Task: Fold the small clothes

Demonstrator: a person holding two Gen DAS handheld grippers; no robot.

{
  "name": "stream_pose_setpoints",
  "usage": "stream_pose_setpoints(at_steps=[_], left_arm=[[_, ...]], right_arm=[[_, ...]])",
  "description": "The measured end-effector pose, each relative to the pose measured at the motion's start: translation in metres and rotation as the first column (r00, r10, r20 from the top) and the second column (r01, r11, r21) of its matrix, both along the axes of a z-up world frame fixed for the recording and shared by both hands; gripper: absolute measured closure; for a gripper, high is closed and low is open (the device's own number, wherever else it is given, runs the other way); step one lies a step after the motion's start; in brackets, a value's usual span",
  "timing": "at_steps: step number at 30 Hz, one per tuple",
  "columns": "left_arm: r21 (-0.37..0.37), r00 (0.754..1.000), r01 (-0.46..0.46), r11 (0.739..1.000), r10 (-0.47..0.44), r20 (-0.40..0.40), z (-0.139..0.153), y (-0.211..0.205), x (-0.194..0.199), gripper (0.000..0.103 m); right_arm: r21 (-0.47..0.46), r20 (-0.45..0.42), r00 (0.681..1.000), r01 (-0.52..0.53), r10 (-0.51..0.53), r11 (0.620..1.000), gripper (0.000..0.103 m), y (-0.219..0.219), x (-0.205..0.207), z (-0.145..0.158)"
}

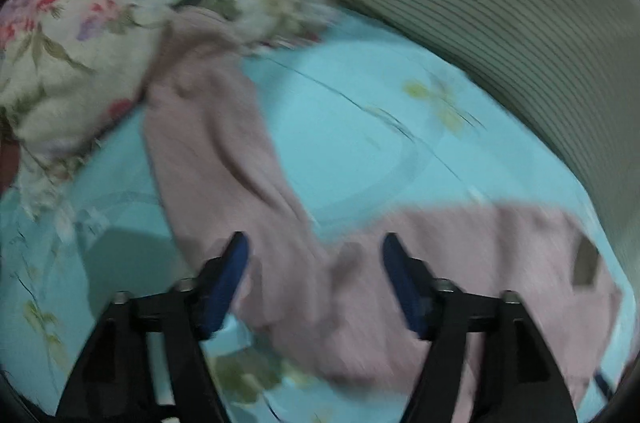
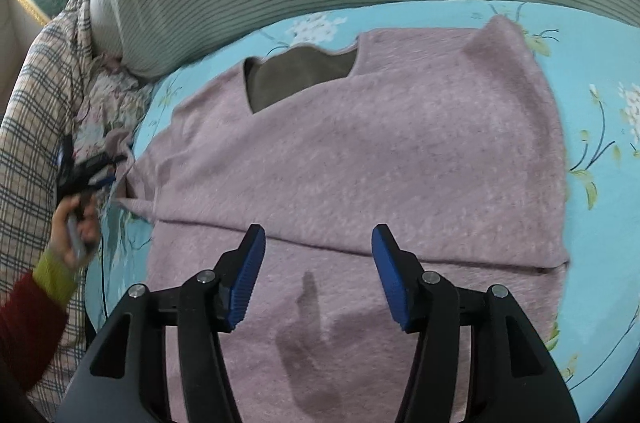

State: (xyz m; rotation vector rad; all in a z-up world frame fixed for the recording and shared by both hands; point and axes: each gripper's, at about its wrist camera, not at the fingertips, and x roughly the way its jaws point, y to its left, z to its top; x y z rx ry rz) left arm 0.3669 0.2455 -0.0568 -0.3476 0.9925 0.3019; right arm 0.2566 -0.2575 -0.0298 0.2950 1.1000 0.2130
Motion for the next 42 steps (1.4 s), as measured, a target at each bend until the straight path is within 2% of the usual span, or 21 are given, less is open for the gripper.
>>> stream_pose_setpoints(at_steps=[2,6,8,9,10,12,14,17,19,23,29,32,36,42], left_arm=[[0.024,1.000,-0.024,0.999,0.024,-0.010,-0.003,0.016,0.020,0.023],[0.147,0.993,-0.087,0.985,0.098,-0.070,-0.014,0.048,0.065,0.023],[0.163,0.986,-0.125,0.979,0.141,-0.093,-0.020,0.064,0.078,0.023],[0.158,0.982,-0.143,0.977,0.160,-0.103,-0.024,0.073,0.083,0.028],[0.134,0.981,-0.149,0.980,0.164,-0.107,-0.028,0.081,0.086,0.035],[0.087,0.984,-0.145,0.986,0.153,-0.092,-0.030,0.089,0.086,0.072],[0.088,0.987,-0.132,0.987,0.139,-0.079,-0.026,0.090,0.083,0.098],[0.059,0.996,-0.082,0.995,0.083,-0.023,-0.012,0.081,0.071,0.099],[0.040,0.998,-0.037,0.999,0.035,0.046,0.006,0.066,0.058,0.099],[0.004,0.982,0.081,0.997,-0.081,0.170,0.042,0.018,0.029,0.099],[-0.003,0.913,0.309,0.951,-0.296,0.281,0.077,-0.095,-0.002,0.099],[0.006,0.864,0.417,0.909,-0.398,0.307,0.085,-0.159,-0.015,0.099],[0.012,0.789,0.554,0.832,-0.530,0.310,0.075,-0.240,-0.031,0.099],[0.031,0.721,0.668,0.744,-0.656,0.222,0.030,-0.341,-0.031,0.099]], right_arm=[[-0.003,-0.008,1.000,-0.010,0.010,1.000,0.046,0.001,-0.001,0.000],[-0.018,-0.023,0.999,-0.023,0.023,1.000,0.046,0.002,-0.002,0.001],[-0.022,-0.026,0.999,-0.023,0.022,1.000,0.046,0.000,-0.002,0.002],[-0.022,-0.027,0.999,-0.019,0.018,1.000,0.046,-0.002,-0.003,0.002],[-0.021,-0.027,1.000,-0.014,0.013,1.000,0.046,-0.004,-0.004,0.002],[-0.021,-0.026,1.000,-0.008,0.007,1.000,0.046,-0.007,-0.004,0.002],[-0.016,-0.021,1.000,-0.003,0.002,1.000,0.046,-0.008,-0.003,0.000],[-0.008,-0.018,1.000,-0.002,0.001,1.000,0.046,-0.005,-0.001,-0.001],[0.003,-0.014,1.000,-0.005,0.005,1.000,0.046,0.000,0.001,-0.002],[0.026,-0.006,1.000,-0.009,0.009,1.000,0.046,0.008,0.001,-0.001],[0.040,0.025,1.000,0.012,-0.013,0.999,0.046,0.005,-0.008,0.010],[0.049,0.032,0.998,0.051,-0.053,0.997,0.046,-0.008,-0.015,0.013],[0.070,0.034,0.992,0.122,-0.124,0.990,0.046,-0.031,-0.025,0.015],[0.100,0.022,0.978,0.205,-0.208,0.974,0.046,-0.065,-0.033,0.011]])
